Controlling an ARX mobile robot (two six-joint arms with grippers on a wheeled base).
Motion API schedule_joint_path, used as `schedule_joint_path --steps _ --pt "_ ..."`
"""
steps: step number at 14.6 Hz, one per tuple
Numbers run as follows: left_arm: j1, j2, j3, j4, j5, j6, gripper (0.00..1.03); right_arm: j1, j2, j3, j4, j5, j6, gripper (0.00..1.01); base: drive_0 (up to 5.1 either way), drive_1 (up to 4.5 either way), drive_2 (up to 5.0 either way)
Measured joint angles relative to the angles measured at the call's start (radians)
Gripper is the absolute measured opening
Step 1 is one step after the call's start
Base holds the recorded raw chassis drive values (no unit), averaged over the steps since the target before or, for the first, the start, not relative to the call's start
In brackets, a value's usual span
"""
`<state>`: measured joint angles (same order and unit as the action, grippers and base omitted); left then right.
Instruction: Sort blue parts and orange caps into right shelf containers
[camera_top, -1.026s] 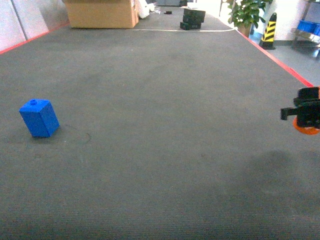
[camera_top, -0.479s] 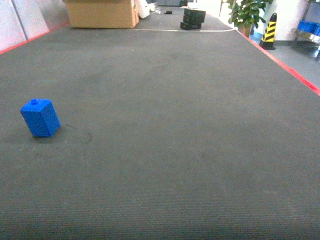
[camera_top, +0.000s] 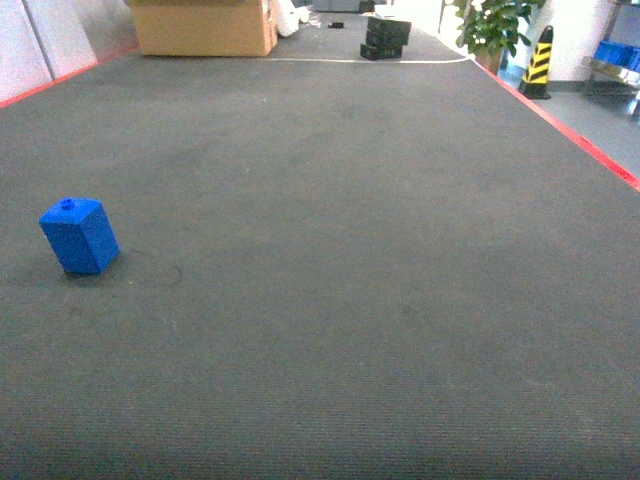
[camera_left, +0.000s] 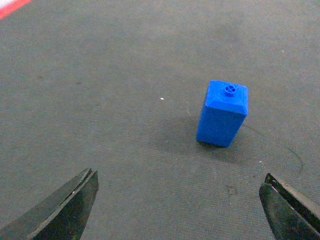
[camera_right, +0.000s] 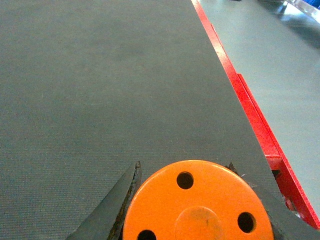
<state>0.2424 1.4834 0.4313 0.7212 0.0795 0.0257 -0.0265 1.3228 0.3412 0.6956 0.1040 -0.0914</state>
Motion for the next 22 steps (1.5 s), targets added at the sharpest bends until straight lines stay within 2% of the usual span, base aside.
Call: schedule_joint_path --steps 3,11,12,13,20,22 --pt "0.003 0.174 0.154 -0.038 0.051 0.008 0.98 0.0 0.0 0.0 0.0 0.0 0.0 0.44 0.0 0.0 0.0" --pt "-0.055 0.436 0.535 -0.142 0.071 -0.001 0.98 0.0 0.0 0.0 0.0 0.0 0.0 0.44 0.0 0.0 0.0" --pt "-0.075 0.523 0.654 -0.164 0.069 -0.002 0.98 0.0 0.0 0.0 0.0 0.0 0.0 0.44 0.0 0.0 0.0" --pt "-0.089 0.606 0.703 -0.19 0.069 -0.014 0.98 0.0 0.0 0.0 0.0 0.0 0.0 0.44 0.0 0.0 0.0" --pt "-0.116 0.659 0.735 -0.196 0.058 -0.019 0.98 0.0 0.0 0.0 0.0 0.0 0.0 0.44 0.0 0.0 0.0" --pt "-0.114 0.671 0.734 -0.2 0.037 -0.016 0.98 0.0 0.0 0.0 0.0 0.0 0.0 0.44 0.0 0.0 0.0"
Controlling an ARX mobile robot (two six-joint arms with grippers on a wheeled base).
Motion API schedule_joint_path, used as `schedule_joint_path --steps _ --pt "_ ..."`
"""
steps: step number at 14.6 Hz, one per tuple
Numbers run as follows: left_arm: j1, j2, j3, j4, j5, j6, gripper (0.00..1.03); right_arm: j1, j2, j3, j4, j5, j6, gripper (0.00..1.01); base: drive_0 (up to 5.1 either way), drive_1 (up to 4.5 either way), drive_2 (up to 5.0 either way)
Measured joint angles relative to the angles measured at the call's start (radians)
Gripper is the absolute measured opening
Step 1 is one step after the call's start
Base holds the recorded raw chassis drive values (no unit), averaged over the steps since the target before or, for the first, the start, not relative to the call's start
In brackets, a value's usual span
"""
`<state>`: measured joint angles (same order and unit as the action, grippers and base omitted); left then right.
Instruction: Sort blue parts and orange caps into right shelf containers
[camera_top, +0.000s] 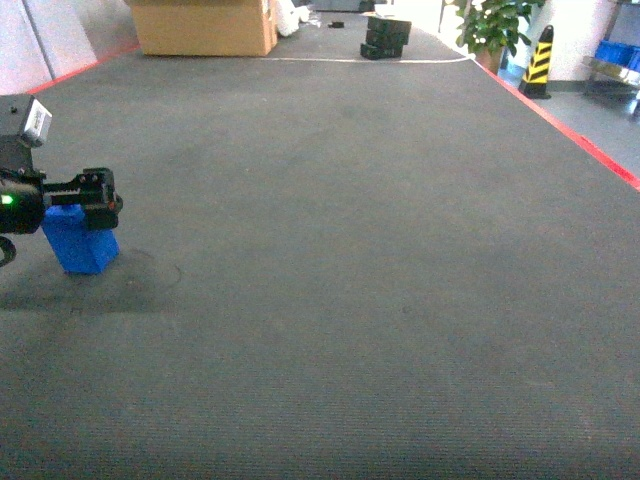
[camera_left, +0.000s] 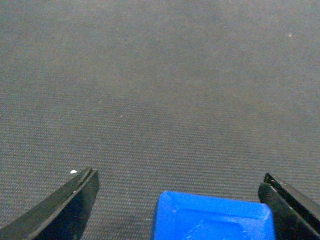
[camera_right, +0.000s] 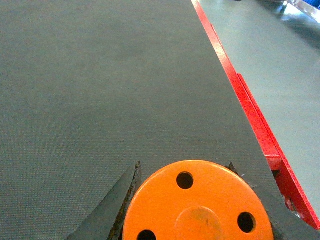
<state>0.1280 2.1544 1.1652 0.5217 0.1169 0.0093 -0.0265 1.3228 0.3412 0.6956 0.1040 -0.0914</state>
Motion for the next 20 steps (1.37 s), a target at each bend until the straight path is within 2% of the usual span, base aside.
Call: schedule_joint_path --steps 5,7,10,13,17,20 --pt "-0.001 0.001 -0.059 0.034 0.009 0.018 0.48 0.0 0.0 0.0 0.0 0.0 0.0 0.44 0.0 0.0 0.0" --pt "-0.001 -0.07 -0.146 0.084 0.015 0.019 0.45 0.0 0.0 0.0 0.0 0.0 0.0 0.44 0.0 0.0 0.0" --pt "0.012 -0.359 -0.385 0.277 -0.03 0.072 0.45 0.0 0.0 0.0 0.0 0.0 0.0 0.44 0.0 0.0 0.0" --pt "0.025 -0.755 -0.762 0.37 -0.114 0.106 0.45 0.0 0.0 0.0 0.0 0.0 0.0 0.44 0.0 0.0 0.0" --pt "0.025 -0.741 -0.776 0.369 -0.117 0.129 0.45 0.0 0.0 0.0 0.0 0.0 0.0 0.44 0.0 0.0 0.0" --pt "0.031 -0.741 -0.776 0.369 -0.121 0.13 0.45 0.001 0.0 0.0 0.0 -0.003 0.0 0.44 4.9 -2.58 -2.6"
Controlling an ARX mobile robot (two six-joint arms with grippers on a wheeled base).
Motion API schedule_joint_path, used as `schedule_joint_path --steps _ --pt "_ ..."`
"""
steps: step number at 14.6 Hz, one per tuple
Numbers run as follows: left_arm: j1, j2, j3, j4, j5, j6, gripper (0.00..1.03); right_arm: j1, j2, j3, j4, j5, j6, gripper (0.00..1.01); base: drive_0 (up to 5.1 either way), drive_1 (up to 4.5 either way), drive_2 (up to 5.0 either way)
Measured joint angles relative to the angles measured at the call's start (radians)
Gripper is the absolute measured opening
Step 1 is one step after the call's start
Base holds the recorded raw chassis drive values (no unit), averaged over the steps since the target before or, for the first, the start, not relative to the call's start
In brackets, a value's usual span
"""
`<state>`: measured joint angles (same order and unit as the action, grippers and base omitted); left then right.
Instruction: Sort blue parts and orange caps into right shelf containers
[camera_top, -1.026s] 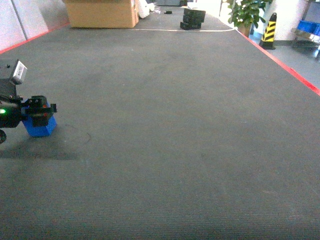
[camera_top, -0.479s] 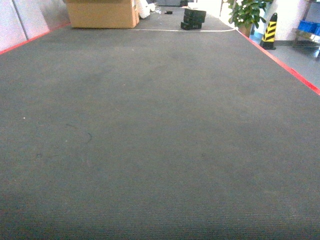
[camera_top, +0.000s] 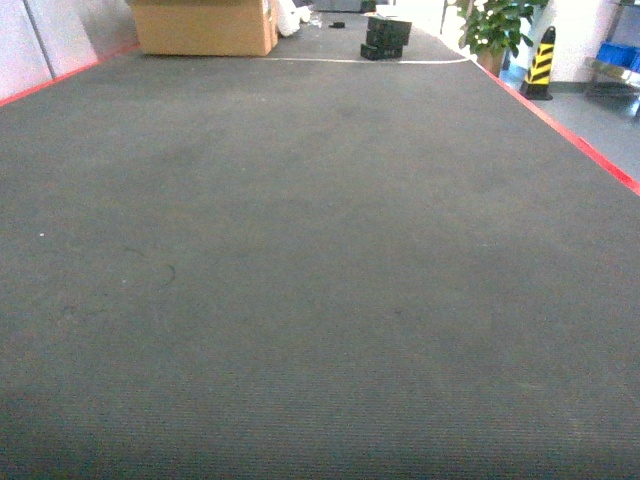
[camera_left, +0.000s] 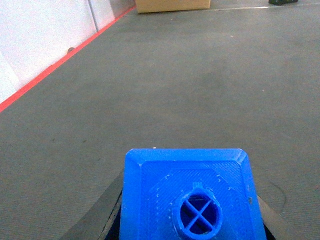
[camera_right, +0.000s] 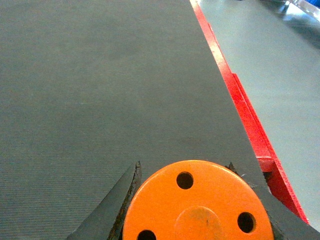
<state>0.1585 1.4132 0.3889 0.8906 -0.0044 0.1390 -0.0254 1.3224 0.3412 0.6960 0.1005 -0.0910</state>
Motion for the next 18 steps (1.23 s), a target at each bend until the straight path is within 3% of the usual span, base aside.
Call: schedule_joint_path --steps 18 --pt "-0.003 0.0 0.004 -0.004 0.003 0.0 0.45 -0.001 0.0 0.0 -0.001 0.004 0.0 0.44 4.9 -2.47 -2.5"
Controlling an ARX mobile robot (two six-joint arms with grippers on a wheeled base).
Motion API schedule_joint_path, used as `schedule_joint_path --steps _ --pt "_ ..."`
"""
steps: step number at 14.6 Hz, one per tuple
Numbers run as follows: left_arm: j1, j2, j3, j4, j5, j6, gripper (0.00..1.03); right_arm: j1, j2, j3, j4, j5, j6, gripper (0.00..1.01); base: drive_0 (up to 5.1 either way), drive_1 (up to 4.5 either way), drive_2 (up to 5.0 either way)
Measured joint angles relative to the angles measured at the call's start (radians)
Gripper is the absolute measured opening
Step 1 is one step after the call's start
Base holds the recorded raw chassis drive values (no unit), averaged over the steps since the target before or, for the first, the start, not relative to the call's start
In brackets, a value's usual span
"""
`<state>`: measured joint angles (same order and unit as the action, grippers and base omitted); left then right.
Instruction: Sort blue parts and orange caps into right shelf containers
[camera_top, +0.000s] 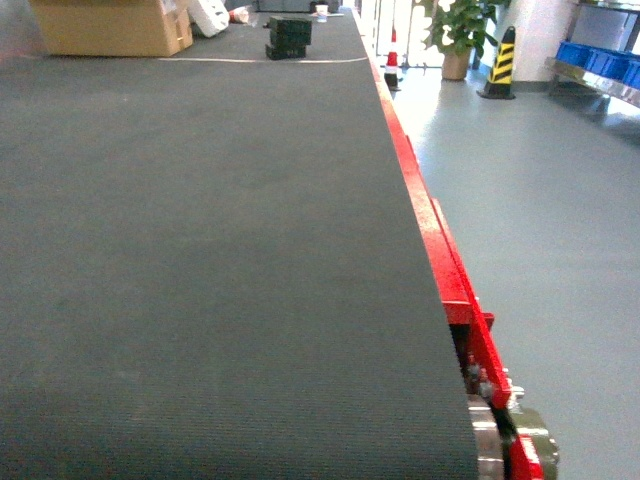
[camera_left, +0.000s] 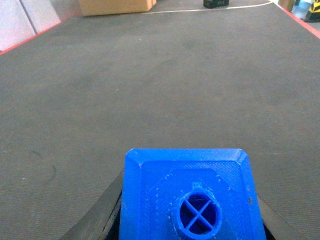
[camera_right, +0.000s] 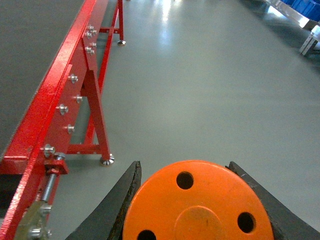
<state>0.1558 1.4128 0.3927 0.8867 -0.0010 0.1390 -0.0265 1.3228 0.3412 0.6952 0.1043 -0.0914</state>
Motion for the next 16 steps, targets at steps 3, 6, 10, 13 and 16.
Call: schedule_joint_path --steps 3,6,10,13,16 --pt "0.0 0.0 0.0 0.002 0.0 0.0 0.45 0.0 0.0 0.0 0.003 0.0 0.0 0.44 5.0 -2.43 -2.4" --pt "0.0 0.0 0.0 0.001 0.0 0.0 0.45 0.0 0.0 0.0 -0.002 -0.001 0.0 0.44 5.0 -2.43 -2.4" --pt "-0.003 0.0 0.0 0.004 -0.001 0.0 0.45 0.0 0.0 0.0 0.002 0.0 0.0 0.44 5.1 -2.33 -2.3" --pt "-0.004 0.0 0.0 0.003 0.001 0.0 0.45 0.0 -0.002 0.0 0.003 -0.001 0.0 0.44 5.0 -2.36 -2.4" --pt "-0.003 0.0 0.0 0.0 0.0 0.0 0.45 0.0 0.003 0.0 -0.003 -0.001 0.0 0.44 5.1 -2.35 -2.3"
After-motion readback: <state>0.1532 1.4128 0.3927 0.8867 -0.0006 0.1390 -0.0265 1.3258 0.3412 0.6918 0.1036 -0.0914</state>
